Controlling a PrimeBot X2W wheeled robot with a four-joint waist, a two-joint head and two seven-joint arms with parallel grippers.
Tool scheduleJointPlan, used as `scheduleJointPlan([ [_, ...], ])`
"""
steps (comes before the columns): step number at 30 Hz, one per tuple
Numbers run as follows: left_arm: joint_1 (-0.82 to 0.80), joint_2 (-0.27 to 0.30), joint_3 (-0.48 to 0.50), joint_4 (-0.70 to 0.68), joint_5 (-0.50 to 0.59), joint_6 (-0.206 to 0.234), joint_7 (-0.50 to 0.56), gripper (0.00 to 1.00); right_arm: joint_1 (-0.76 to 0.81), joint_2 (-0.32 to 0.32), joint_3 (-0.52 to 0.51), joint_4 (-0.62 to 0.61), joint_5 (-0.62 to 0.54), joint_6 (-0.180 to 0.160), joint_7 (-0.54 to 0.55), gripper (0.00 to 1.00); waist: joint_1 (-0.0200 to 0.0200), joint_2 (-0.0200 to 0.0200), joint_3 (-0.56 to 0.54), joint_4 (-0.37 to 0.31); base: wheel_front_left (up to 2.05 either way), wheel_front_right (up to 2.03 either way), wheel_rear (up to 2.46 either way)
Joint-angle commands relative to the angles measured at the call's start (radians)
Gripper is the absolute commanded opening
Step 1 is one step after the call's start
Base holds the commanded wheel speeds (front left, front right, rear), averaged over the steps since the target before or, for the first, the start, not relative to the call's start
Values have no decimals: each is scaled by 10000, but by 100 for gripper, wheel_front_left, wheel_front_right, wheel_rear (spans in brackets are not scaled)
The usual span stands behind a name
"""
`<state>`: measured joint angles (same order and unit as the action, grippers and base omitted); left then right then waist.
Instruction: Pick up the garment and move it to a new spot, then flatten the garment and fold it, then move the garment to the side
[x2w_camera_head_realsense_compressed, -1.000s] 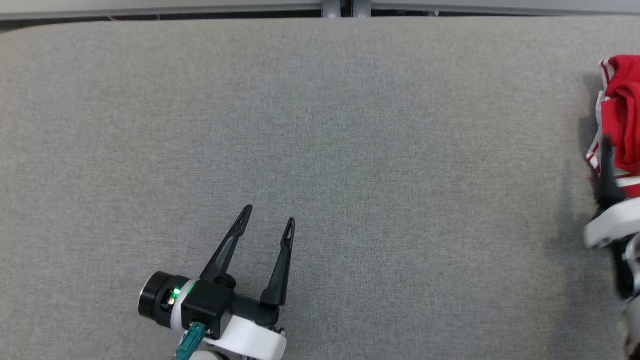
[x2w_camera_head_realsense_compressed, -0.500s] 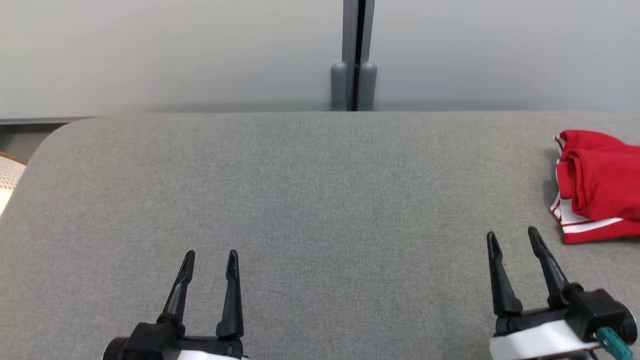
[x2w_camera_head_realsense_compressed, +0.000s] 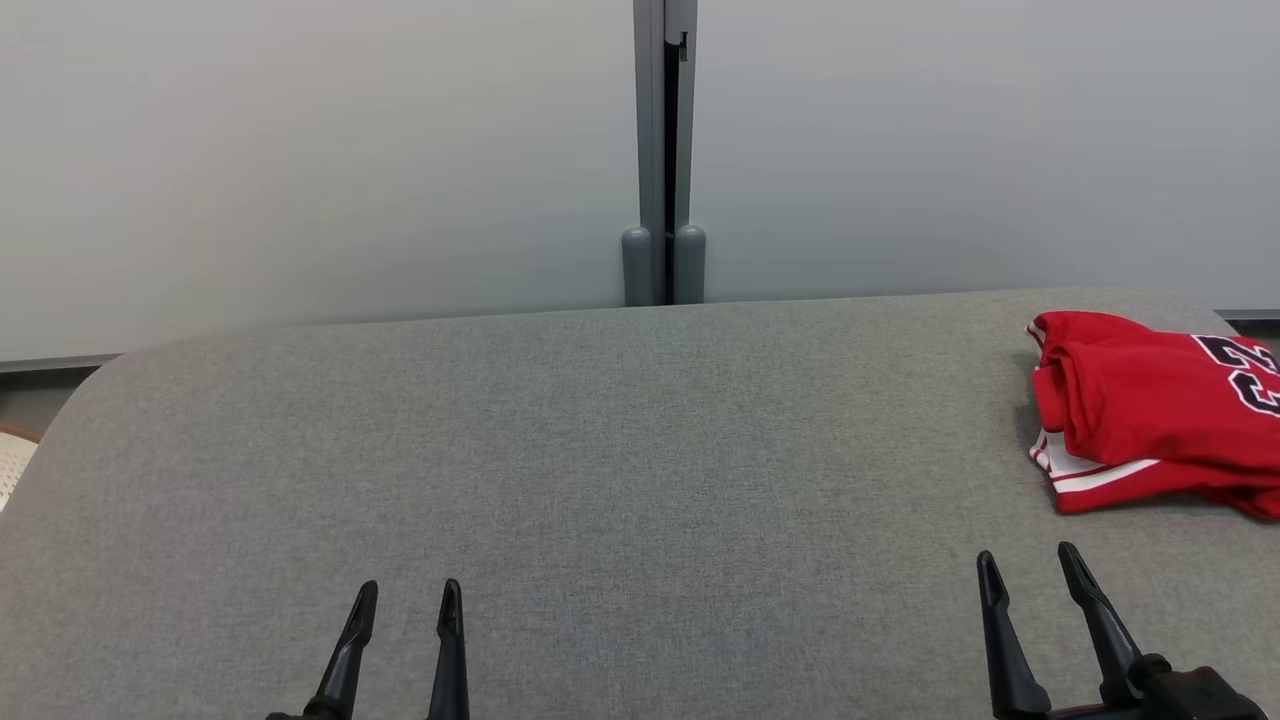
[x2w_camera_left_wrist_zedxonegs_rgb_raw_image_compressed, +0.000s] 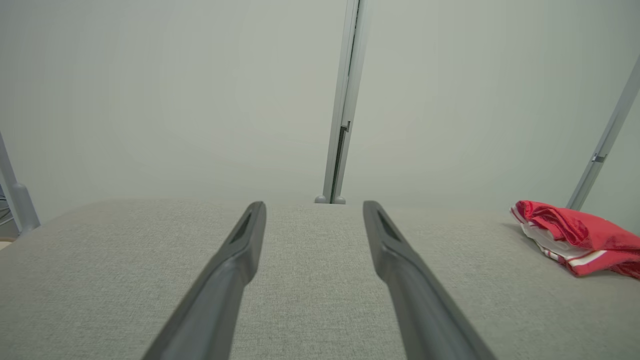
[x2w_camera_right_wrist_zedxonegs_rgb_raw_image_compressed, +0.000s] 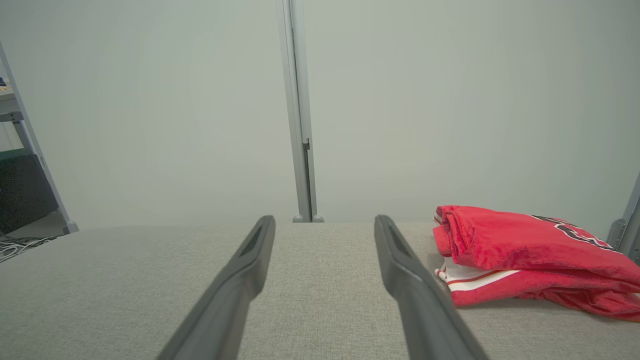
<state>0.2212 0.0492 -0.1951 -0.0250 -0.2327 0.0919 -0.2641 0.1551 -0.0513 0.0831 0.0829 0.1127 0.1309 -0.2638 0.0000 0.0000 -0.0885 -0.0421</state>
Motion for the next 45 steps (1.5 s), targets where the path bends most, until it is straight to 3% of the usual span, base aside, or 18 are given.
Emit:
scheduleJointPlan([
  [1,94,33,27,32,-44,-43,4,100,87,-7,13,14,14,-8,-4,100,0,0,-84,-72,0,0,0],
  [12,34,33,-107,175,-19,-141,4,100,171,1,25,125,28,-8,-4,100,0,0,-198,172,0,0,0],
  [13,54,-2,-134,189,-55,-128,1,0,102,8,13,97,20,0,0,0,0,0,-193,164,0,0,0],
  [19,166,-2,-124,434,-453,-147,52,0,174,21,22,332,440,2,51,0,0,0,-175,169,0,0,0],
  [45,-1035,283,575,1250,-5117,-852,987,0,-789,-257,-299,750,5485,1,1000,0,0,0,54,223,0,0,0],
])
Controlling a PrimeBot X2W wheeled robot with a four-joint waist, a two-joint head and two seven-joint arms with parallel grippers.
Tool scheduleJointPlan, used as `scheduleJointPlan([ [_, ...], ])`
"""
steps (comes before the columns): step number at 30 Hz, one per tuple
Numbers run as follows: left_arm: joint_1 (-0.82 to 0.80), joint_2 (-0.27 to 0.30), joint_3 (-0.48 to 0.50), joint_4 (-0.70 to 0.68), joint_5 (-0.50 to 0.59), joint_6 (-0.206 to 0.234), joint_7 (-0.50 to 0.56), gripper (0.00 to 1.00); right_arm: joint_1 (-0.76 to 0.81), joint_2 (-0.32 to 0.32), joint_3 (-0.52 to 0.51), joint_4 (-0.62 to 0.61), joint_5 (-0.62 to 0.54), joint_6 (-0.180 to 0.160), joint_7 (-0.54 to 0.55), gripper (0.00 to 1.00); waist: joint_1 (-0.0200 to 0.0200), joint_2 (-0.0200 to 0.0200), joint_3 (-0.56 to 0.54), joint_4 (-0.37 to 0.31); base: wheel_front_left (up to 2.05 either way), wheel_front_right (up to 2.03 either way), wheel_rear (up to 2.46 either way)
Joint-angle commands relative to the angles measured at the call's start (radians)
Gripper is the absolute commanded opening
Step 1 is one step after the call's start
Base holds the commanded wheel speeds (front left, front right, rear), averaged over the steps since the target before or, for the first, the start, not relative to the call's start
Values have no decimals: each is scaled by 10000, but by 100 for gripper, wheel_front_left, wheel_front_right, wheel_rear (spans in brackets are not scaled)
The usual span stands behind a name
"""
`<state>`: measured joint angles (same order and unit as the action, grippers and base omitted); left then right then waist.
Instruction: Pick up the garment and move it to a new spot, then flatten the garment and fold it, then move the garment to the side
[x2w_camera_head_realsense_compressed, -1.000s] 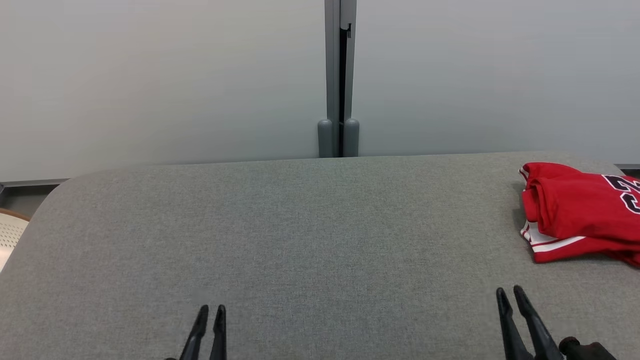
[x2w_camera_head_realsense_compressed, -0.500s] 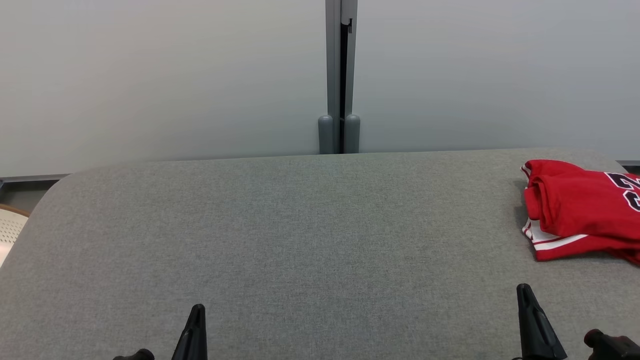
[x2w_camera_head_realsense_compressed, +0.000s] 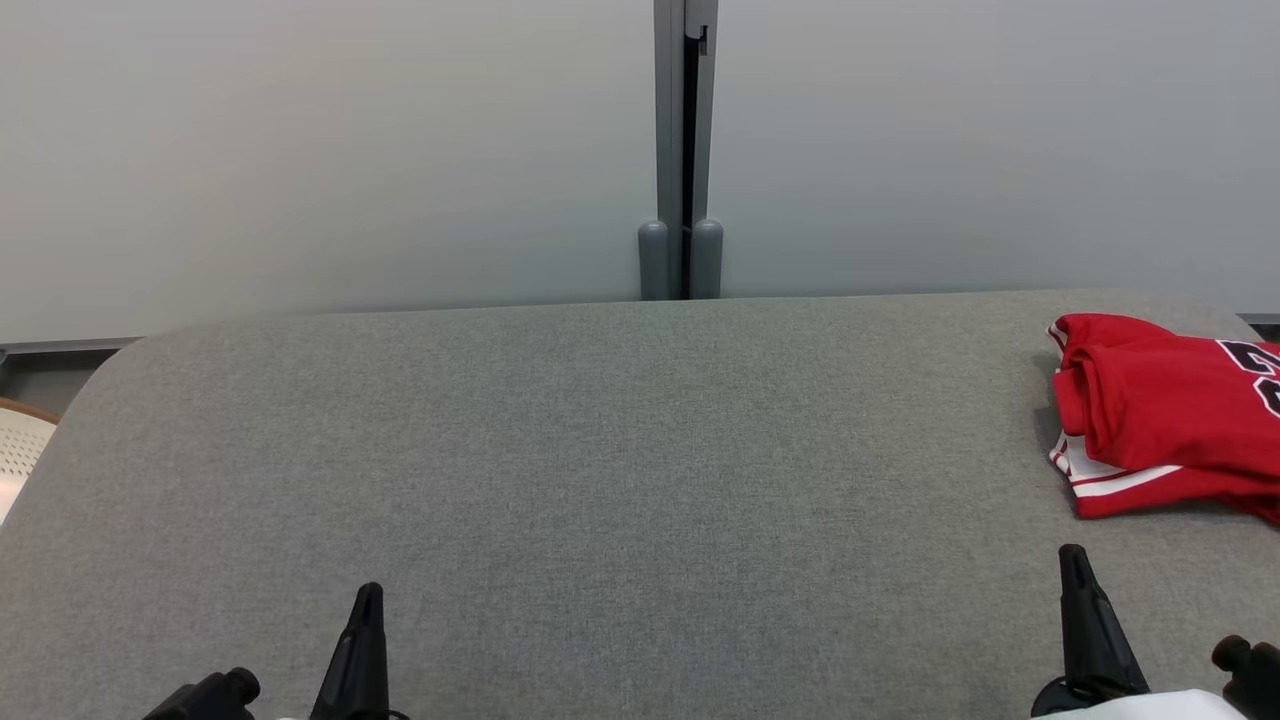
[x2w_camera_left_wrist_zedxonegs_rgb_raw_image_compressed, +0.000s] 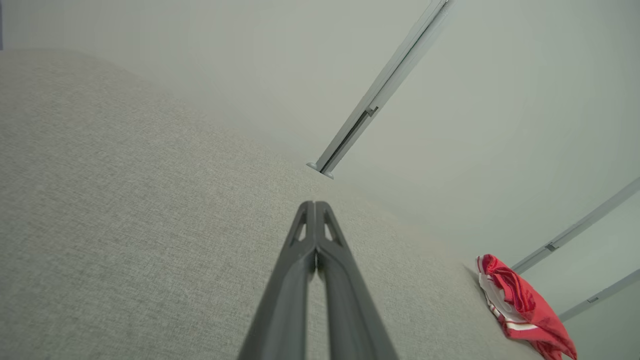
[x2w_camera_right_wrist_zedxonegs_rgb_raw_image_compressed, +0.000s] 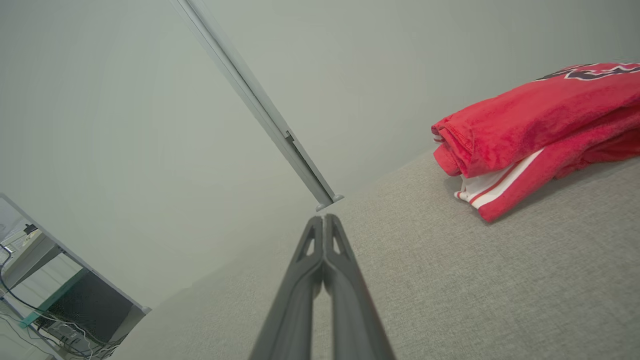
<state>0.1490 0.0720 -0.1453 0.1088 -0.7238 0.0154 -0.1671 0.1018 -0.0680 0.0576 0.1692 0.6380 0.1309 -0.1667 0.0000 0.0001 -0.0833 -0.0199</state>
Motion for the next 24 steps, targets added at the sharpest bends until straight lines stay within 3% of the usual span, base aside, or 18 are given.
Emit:
scheduleJointPlan([
  [1,-352,61,102,-63,-352,-106,51,0,-286,-95,-56,-100,393,1,66,0,0,-1,10,3,0,0,0],
  [24,-1097,156,686,361,-3330,-556,760,0,-896,-172,-386,159,3622,0,790,0,0,-1,215,50,0,0,0],
])
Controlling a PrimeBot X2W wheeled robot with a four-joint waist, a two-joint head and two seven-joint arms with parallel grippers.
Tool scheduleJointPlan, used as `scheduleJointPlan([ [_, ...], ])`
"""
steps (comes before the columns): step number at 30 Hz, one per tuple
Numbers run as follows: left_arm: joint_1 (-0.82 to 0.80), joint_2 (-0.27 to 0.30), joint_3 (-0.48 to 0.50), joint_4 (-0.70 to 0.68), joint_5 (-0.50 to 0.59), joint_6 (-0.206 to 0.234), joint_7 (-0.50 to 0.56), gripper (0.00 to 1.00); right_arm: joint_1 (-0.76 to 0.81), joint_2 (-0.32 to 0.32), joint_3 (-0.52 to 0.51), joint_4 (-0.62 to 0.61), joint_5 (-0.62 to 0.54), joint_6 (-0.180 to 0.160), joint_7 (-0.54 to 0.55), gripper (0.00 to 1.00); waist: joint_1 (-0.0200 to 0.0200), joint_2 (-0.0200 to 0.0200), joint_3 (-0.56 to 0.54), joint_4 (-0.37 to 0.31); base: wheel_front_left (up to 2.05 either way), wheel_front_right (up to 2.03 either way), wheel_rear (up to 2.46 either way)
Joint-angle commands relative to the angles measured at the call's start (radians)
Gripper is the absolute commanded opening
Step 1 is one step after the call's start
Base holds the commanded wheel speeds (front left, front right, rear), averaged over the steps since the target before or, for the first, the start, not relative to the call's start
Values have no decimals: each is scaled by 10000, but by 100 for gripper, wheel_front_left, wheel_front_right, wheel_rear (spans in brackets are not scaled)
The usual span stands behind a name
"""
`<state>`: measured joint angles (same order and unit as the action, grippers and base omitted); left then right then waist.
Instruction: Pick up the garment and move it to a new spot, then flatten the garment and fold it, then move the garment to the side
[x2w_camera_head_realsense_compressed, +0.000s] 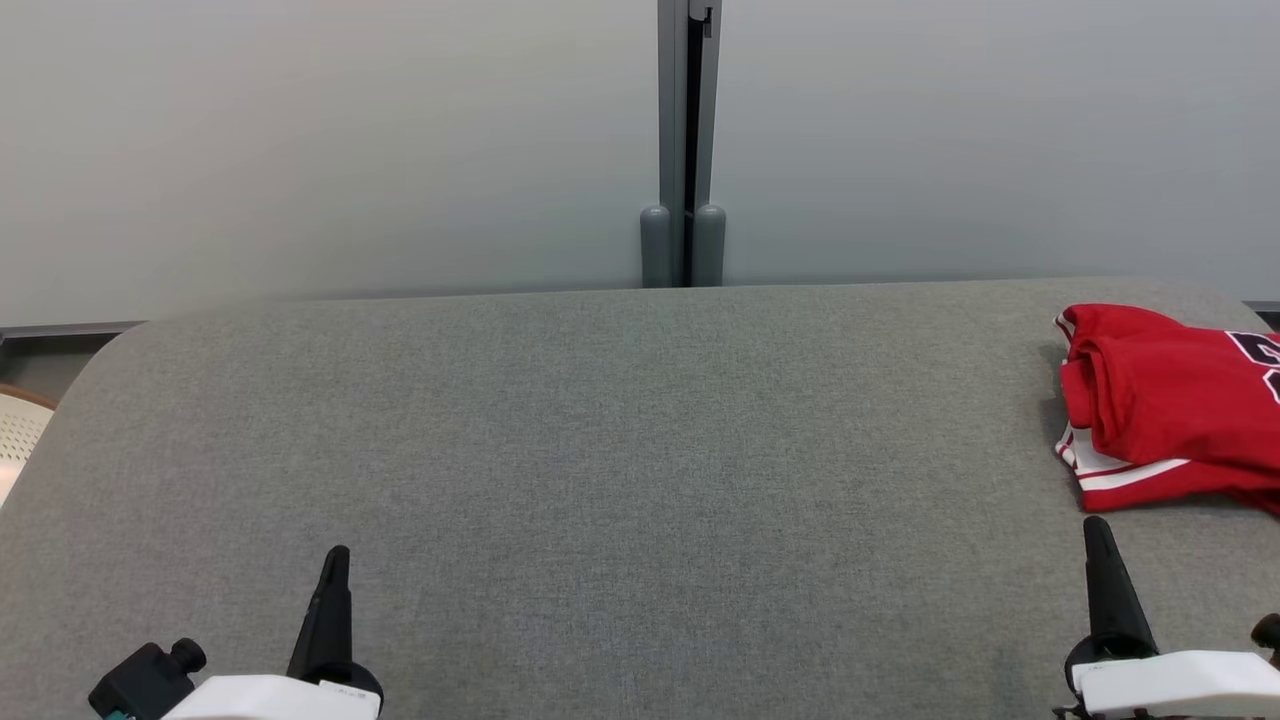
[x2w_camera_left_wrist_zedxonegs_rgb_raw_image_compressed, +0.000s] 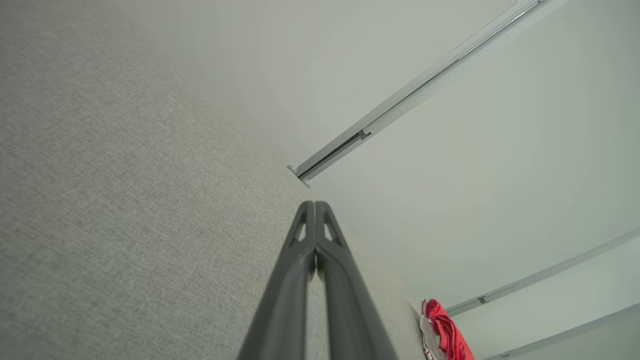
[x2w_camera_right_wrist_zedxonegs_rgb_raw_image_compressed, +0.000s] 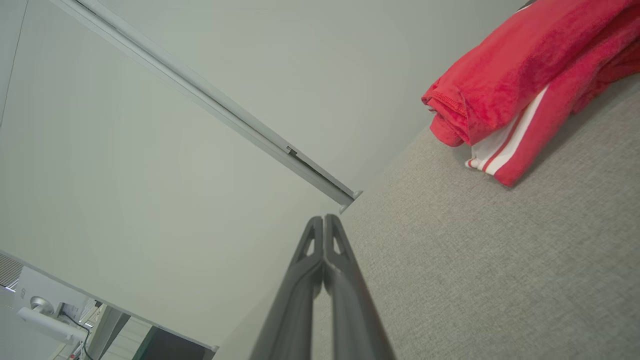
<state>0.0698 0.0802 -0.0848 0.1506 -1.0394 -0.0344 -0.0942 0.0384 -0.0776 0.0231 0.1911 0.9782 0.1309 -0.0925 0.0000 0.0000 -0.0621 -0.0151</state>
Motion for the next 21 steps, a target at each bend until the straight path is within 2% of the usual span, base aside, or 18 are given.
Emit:
scheduleJointPlan([
  [1,-336,75,107,-42,-285,-78,59,0,-288,-79,-55,-51,342,0,79,0,0,0,13,3,0,0,0],
  [21,-850,88,583,289,-2318,-389,607,0,-701,-88,-346,136,2550,-1,631,0,0,0,191,44,0,0,0],
])
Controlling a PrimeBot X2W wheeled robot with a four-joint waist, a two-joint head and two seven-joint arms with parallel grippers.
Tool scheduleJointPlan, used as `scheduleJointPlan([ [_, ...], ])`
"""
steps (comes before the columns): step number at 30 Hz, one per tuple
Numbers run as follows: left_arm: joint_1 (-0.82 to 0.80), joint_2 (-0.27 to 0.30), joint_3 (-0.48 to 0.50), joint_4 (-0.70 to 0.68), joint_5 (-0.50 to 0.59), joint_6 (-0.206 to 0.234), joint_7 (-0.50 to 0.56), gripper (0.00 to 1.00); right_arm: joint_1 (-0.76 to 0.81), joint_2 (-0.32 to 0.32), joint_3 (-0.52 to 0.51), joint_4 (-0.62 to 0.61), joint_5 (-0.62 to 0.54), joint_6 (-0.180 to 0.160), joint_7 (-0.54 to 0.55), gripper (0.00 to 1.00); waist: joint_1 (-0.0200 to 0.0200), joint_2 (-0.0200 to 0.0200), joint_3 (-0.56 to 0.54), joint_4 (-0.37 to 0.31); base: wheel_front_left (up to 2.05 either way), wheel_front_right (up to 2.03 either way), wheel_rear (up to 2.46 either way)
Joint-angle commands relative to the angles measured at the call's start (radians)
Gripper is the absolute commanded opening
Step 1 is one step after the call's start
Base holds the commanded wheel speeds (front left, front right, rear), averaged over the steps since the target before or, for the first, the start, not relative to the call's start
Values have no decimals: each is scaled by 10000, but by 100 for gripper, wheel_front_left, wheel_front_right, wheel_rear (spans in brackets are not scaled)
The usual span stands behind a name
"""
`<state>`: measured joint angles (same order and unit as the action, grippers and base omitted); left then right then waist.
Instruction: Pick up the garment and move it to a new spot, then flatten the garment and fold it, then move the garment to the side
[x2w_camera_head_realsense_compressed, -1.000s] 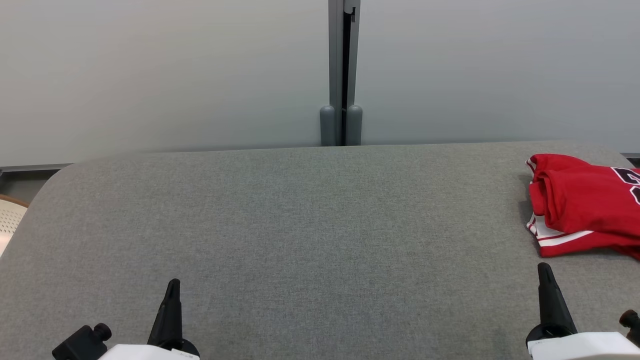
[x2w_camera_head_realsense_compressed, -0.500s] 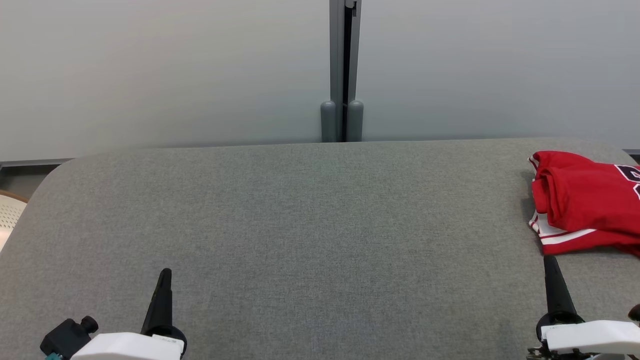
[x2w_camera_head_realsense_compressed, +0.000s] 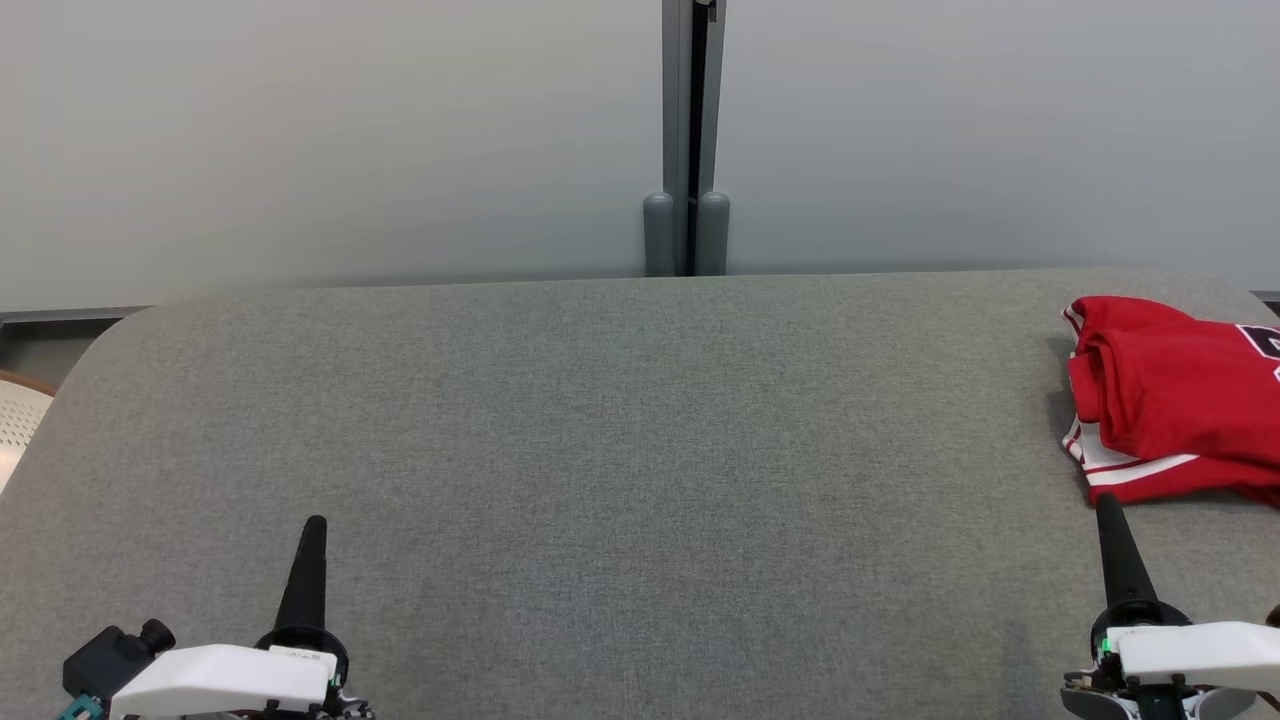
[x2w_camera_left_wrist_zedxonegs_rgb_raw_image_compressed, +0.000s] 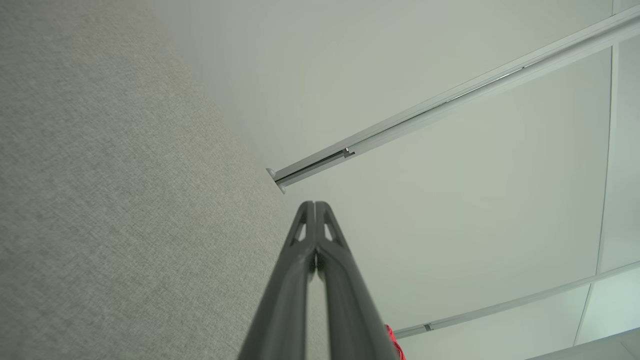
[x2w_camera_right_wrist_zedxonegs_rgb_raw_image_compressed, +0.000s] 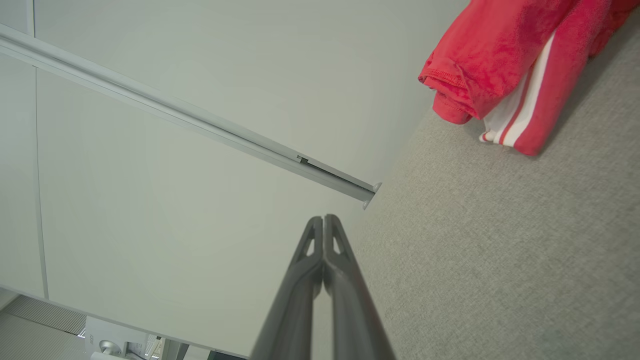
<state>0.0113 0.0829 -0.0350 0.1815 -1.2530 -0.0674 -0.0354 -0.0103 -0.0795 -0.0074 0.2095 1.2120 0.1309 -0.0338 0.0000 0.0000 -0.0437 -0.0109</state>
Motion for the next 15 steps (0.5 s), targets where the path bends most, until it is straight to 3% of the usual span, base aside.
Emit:
scheduleJointPlan([
  [1,-296,61,109,-5,-280,-80,51,0,-230,-69,-54,-37,314,-1,76,0,0,0,15,4,0,0,0],
  [15,-591,49,413,191,-1462,-266,405,0,-476,-55,-256,86,1608,-1,434,0,0,0,139,33,0,0,0],
])
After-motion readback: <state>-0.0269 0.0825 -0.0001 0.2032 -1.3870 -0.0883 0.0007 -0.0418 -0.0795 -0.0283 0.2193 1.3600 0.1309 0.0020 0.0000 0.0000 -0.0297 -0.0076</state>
